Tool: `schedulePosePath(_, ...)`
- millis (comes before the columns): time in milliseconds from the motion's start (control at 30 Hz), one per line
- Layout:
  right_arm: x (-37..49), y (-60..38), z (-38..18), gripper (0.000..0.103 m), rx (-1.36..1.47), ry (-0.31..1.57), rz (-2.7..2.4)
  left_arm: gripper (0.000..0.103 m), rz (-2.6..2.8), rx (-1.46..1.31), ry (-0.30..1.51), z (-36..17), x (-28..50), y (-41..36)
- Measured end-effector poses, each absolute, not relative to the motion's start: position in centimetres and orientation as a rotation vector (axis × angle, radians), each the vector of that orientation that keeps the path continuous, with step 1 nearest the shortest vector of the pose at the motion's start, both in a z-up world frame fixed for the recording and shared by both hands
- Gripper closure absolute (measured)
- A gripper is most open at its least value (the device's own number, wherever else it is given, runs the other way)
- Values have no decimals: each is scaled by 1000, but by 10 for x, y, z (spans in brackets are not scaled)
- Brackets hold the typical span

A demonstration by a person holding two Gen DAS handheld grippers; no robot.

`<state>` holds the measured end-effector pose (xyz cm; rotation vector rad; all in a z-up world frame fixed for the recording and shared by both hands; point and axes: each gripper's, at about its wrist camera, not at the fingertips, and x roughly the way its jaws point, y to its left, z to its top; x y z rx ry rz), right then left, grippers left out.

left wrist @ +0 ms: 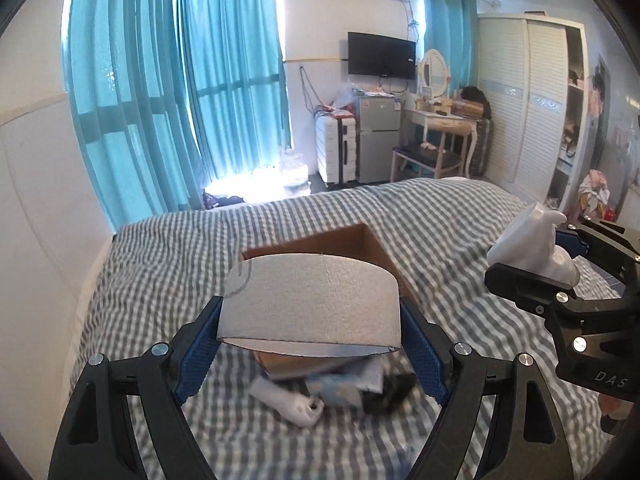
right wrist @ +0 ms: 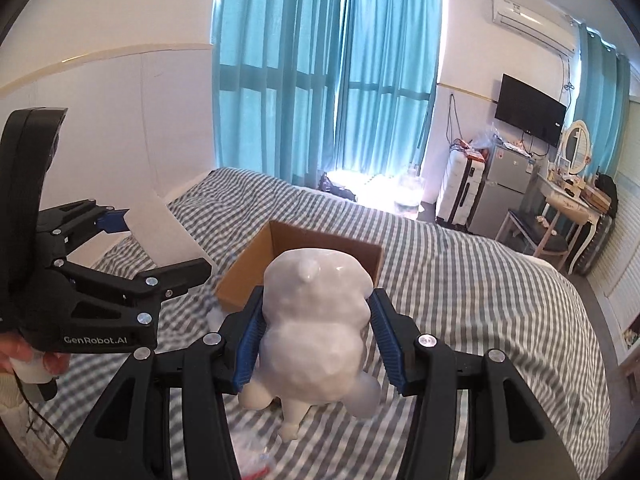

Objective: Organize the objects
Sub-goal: 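Carry the ring and figure into the cardboard box and open both tools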

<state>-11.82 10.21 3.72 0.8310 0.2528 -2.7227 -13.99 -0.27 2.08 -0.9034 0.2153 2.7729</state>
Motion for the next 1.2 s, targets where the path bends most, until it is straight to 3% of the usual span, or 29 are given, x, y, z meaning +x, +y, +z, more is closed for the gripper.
schedulePosePath(300,-237,96,14,52,913,203,-2725,18,2797,-992,209,-5,-229,-14)
schedulePosePath(633,-342,98,-58,52,1080,131,-2686,18,2717,-1162,198,-88,-304,-12)
schedulePosePath(833,-358,101,-104,52,1148,116,-2649,18,2656,-1224,187,-132,-316,-6)
schedulePosePath(1200,-353,99,-118,51,1167,127,-2646,15,2607,-1185,160,-141,-307,-4)
